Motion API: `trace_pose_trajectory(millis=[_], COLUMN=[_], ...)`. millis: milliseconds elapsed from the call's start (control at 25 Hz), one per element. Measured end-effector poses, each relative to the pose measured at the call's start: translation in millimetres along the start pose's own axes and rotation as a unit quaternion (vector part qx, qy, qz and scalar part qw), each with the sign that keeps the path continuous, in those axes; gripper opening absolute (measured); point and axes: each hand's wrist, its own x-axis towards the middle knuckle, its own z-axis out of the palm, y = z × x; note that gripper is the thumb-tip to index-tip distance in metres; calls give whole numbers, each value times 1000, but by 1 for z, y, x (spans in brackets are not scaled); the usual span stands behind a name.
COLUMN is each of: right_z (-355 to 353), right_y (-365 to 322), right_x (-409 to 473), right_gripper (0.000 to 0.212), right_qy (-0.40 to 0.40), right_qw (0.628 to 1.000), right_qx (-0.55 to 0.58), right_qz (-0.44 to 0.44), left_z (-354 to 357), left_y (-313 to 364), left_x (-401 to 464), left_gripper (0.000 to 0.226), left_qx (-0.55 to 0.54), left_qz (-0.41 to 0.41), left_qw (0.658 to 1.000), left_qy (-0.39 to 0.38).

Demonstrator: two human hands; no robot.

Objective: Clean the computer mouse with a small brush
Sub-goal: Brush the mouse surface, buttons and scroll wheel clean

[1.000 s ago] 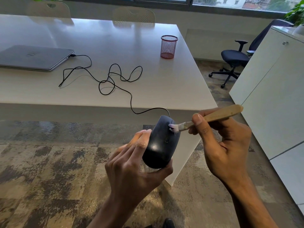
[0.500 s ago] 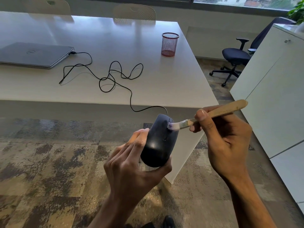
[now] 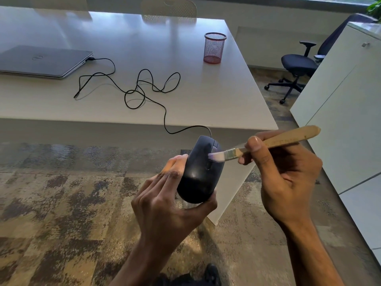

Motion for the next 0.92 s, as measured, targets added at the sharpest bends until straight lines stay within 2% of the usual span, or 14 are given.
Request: trace_pose_trajectory(millis=[280, 480, 800, 920], right_z=[4, 6, 5, 5], right_y=[12, 6, -13, -8], right_x=[9, 9, 0, 5], right_gripper=[5, 5, 8, 7], right_qy=[35, 43, -53, -45], right_qw=[995, 995, 993, 992], right_qx=[-91, -89, -99, -116], right_qz=[19, -5, -36, -36], left_z=[-2, -2, -2, -2], left_y=[-2, -5, -13, -13], left_x=[-4, -8, -8, -9], left_gripper=[63, 68, 76, 77], left_qx=[1, 4, 35, 42], left_qz=[6, 16, 48, 52], left_qw=[1000, 1000, 998, 998], left_qy=[0, 2, -2, -9])
